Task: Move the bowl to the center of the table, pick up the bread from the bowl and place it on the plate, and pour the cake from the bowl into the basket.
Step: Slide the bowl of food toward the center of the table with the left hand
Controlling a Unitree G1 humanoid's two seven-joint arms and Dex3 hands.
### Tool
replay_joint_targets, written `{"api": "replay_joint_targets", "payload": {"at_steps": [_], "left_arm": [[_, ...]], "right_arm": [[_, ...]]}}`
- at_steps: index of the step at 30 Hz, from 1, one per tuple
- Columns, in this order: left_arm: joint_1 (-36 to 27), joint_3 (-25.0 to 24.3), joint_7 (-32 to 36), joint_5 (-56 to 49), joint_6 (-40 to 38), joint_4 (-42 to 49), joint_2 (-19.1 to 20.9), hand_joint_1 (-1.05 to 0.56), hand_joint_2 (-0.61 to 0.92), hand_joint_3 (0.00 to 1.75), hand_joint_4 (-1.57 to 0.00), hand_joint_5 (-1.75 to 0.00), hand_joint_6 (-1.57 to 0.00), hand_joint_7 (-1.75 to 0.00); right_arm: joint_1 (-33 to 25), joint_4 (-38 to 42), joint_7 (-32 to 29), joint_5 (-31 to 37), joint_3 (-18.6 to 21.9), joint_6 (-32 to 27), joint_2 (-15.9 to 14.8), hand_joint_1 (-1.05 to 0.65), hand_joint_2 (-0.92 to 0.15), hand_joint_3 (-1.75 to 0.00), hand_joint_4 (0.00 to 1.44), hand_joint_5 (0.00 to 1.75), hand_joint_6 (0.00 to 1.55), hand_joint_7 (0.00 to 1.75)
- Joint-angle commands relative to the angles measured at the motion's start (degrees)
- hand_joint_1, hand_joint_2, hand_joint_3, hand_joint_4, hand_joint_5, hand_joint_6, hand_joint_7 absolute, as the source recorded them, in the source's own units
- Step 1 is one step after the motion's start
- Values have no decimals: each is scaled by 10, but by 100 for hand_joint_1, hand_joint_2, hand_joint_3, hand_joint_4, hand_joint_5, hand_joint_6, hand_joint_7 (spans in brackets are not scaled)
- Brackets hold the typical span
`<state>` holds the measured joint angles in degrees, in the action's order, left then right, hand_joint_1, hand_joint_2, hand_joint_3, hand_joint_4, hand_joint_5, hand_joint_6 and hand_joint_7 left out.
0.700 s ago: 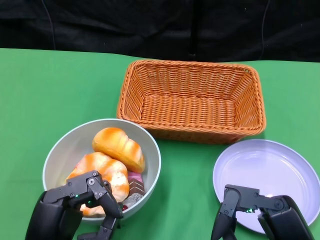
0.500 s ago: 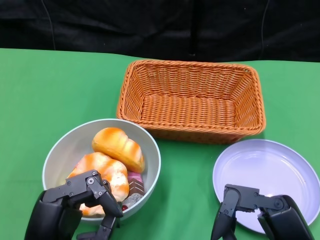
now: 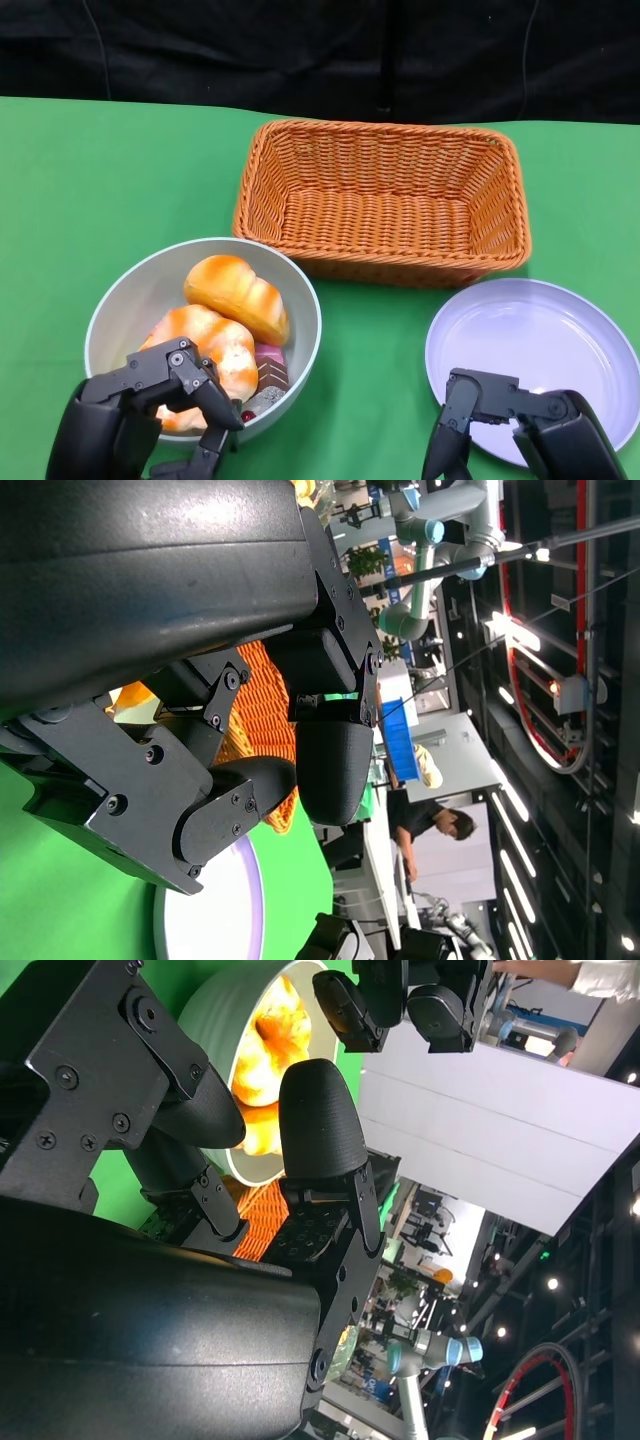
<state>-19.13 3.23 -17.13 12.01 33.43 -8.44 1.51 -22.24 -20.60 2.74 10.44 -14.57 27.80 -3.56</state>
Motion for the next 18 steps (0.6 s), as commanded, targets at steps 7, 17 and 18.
{"api": "replay_joint_targets", "payload": {"at_steps": [7, 17, 18], "left_arm": [[11, -27, -25, 16, -2, -25, 51, -24, 72, 64, -81, -98, -90, -61], [26, -94, -18, -11, -7, -43, 98, -53, 92, 27, -78, -47, -75, -2], [27, -100, -20, -11, -5, -42, 104, -54, 92, 28, -77, -42, -72, -1]], "right_arm": [[-9, -3, -2, -1, 3, 6, -4, 8, -12, -175, 98, 175, 91, 145], [-17, -7, -2, -3, -3, 7, -2, 9, -13, -175, 98, 175, 91, 144], [-19, -8, -3, -3, -3, 7, -2, 9, -13, -175, 98, 175, 91, 144]]}}
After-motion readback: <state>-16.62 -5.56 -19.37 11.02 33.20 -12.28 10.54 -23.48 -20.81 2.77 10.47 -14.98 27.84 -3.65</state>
